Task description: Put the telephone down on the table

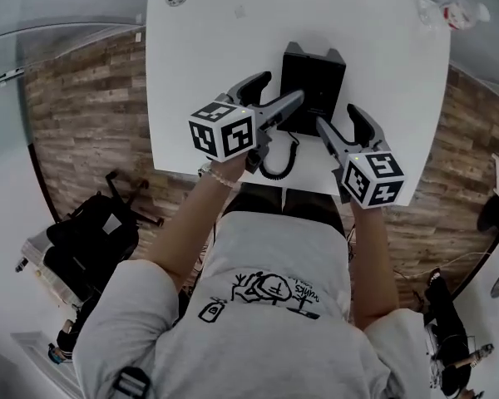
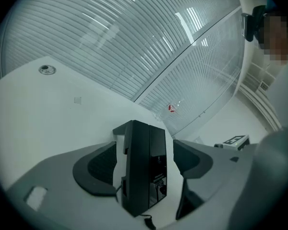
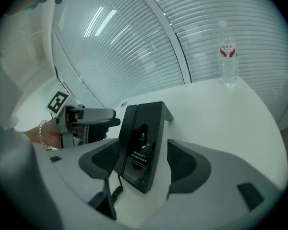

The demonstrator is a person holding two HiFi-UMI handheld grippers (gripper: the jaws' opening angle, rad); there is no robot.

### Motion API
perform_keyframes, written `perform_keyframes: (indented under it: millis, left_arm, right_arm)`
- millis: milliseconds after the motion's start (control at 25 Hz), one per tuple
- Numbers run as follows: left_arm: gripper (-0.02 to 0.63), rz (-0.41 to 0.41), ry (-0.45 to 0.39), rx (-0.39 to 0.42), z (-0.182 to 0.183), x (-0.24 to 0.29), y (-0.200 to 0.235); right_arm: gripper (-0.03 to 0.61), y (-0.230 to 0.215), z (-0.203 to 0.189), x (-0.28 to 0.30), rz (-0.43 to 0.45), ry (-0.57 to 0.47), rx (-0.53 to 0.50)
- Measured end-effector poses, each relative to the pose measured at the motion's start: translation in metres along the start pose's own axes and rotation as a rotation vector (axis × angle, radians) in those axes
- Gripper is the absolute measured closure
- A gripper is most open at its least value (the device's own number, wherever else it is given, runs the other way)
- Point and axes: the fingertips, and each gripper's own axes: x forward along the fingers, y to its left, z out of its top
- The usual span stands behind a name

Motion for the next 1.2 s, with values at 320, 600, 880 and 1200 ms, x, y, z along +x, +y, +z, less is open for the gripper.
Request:
perform_keyframes:
  millis: [320,600,880,1200]
  left_arm:
    - [0.261,-0.021,-0.076,0.082,0.029,-0.043,-0.059]
    - [0.262,-0.017,-0.132,0.177,0.052,-0.089,-0.102]
    - [0.287,-0.037,-0.186,0.232,0.078,-0.115,-0.135]
    - [0.376,-0.069,-0.288,0.324,0.103,-0.156,-0.177]
  right_arm:
    - [0.299,0.015,0.039,-0.063,-0.053,-0.077,-0.129]
    - [0.301,0.049,0.072,-0.106,-0.085,-0.146,-0.217]
    - [0.304,0.080,0.117,-0.135,-0.083,-0.237,-0.308]
    - [0.361,0.114,0.149,-0.169,-0.082,-0.313,-0.405]
